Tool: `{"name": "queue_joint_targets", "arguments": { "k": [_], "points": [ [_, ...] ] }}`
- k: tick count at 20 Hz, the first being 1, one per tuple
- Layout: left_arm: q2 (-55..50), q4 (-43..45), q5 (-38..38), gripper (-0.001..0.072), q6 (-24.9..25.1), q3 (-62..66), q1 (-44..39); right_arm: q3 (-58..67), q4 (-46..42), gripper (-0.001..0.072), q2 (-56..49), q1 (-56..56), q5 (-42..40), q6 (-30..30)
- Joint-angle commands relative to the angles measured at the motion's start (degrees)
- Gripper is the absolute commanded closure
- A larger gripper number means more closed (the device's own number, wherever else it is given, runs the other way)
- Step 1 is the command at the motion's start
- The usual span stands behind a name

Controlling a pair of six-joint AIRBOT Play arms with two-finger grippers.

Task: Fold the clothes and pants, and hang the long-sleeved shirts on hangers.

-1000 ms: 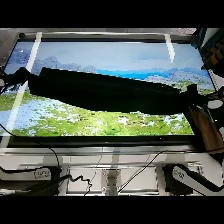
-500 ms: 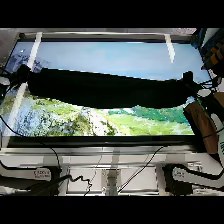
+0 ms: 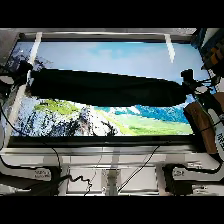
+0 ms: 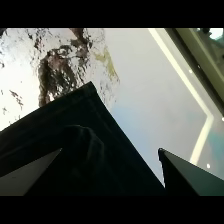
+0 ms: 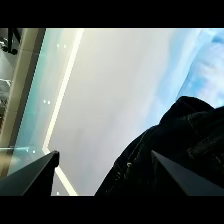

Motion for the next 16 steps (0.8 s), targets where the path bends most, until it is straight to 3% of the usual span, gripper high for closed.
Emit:
{"name": "queue_joint_targets", "arguments": {
  "k": [1, 4, 6, 8, 9, 10, 12, 13, 15, 16],
  "points": [
    [0.50, -0.13, -0.33, 0.0000, 0.07, 0.61, -0.76, 1.09, -2.89, 0.0070, -0.17, 0.07, 2.69, -0.46],
    [3.21, 3.72, -0.33, 0.0001, 0.07, 0.59, -0.17, 3.23, -6.38, 0.0070, -0.17, 0.07, 6.54, -0.46],
    [5.79, 8.79, -5.16, 0.0005, 0.07, 0.59, 1.01, 4.09, -6.47, 0.0070, -0.15, 0.07, 7.98, -0.46],
    [8.26, 15.61, -16.83, 0.0037, -0.02, 0.59, 3.37, 4.22, -6.91, 0.0071, -0.07, 0.07, 9.33, -0.46],
    [8.79, 18.53, -24.00, 0.0154, -0.02, 0.57, 5.27, 4.22, -7.96, 0.0071, -0.04, 0.07, 10.14, -0.46],
    [8.79, 20.48, -30.45, 0.0177, -0.02, 0.50, 7.41, 4.22, -9.25, 0.0071, -0.04, 0.07, 10.58, -0.46],
    [8.52, 18.82, -40.22, 0.0174, -1.64, -1.51, 12.02, 4.22, -12.11, 0.0071, -0.04, 0.07, 11.21, -0.46],
    [8.37, 15.52, -41.62, 0.0165, -1.73, -3.65, 14.03, 4.22, -13.20, 0.0071, -0.04, 0.07, 11.21, -0.46],
    [7.39, 6.71, -39.98, -0.0005, -0.87, -7.69, 16.31, 4.22, -13.97, 0.0071, -0.04, 0.07, 11.56, -0.46],
    [6.36, 2.69, -39.04, -0.0002, 1.51, -9.05, 16.55, 4.22, -13.97, 0.0071, -0.04, 0.07, 11.63, -0.46]
  ]
}}
